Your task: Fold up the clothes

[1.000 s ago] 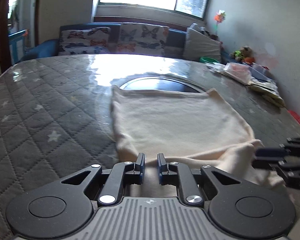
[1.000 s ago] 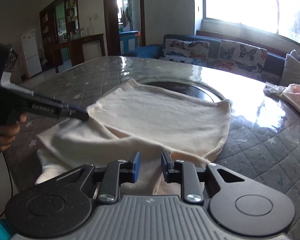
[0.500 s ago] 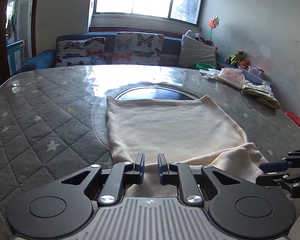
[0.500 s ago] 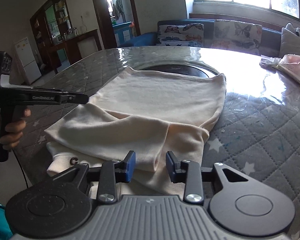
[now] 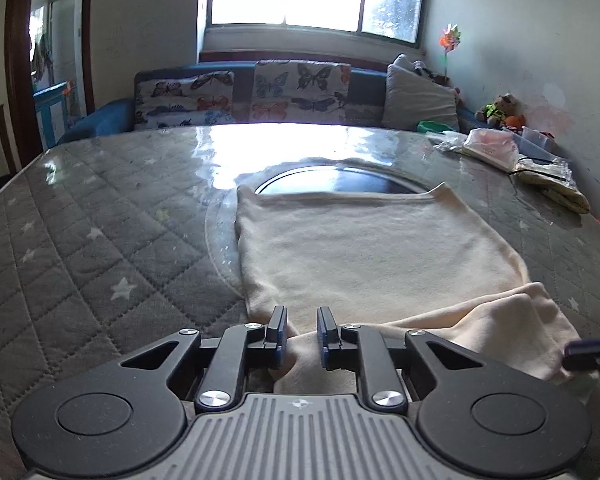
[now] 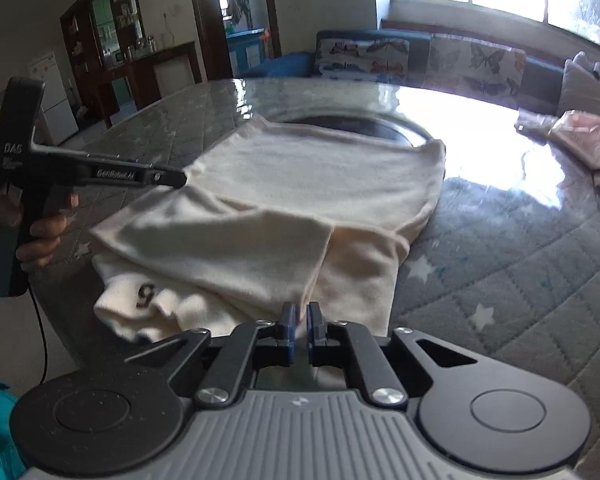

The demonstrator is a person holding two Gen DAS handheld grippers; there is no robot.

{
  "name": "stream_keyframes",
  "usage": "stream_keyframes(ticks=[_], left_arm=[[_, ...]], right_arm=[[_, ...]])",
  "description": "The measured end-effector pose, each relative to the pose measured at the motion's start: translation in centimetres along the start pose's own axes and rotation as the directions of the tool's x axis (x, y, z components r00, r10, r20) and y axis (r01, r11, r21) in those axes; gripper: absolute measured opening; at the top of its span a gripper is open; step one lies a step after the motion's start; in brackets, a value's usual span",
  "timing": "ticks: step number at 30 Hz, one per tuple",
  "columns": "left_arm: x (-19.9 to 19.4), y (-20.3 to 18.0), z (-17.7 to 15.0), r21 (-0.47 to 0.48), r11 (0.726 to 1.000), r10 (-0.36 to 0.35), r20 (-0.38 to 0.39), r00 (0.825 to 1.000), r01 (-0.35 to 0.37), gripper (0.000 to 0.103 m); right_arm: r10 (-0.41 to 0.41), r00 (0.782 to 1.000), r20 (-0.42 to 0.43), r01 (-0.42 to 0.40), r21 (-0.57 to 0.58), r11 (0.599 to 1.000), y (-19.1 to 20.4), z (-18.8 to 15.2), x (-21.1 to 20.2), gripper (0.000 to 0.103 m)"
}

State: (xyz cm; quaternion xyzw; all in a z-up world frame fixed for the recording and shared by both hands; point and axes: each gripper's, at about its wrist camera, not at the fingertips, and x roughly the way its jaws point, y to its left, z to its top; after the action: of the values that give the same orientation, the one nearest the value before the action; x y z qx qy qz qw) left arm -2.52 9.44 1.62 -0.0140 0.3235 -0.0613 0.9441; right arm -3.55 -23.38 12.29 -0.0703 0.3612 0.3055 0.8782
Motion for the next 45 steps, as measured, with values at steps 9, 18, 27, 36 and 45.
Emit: stream_keyframes(ticks=[9, 18, 27, 36, 45], left_arm=[[-0.4, -2.4, 0.3, 0.201, 0.971, -0.132, -0.002, 0.991, 0.13, 0.039], [0.6, -2.0, 0.5, 0.291, 0.935, -0.201, -0.045, 0.979, 0.205, 0.047], [1.0, -1.6, -0.2, 0.313, 0.922, -0.226, -0.04, 0.973, 0.227, 0.011], [0.5, -0.9, -0.4, 0.246, 0.963, -0.121, 0.037, 0.992, 0.109, 0.006], [-1.5, -2.6, -0.7, 0.234, 0.946, -0.242, 0.057, 0.969, 0.223, 0.009]], right_arm=[[0.065, 0.995, 0.07, -0.055, -0.134, 0.989, 0.7, 4.3, 3.0, 0.027], [0.139, 0.99, -0.017, -0.138, -0.28, 0.95, 2.3, 5.5, 6.4, 0.032], [0.142, 0.99, -0.024, -0.143, -0.303, 0.942, 2.2, 4.6, 6.2, 0.008], [0.076, 0.995, 0.068, -0.055, -0.269, 0.962, 1.9, 4.6, 6.3, 0.02], [0.082, 0.994, 0.075, -0.063, -0.232, 0.971, 1.7, 3.4, 4.8, 0.02]])
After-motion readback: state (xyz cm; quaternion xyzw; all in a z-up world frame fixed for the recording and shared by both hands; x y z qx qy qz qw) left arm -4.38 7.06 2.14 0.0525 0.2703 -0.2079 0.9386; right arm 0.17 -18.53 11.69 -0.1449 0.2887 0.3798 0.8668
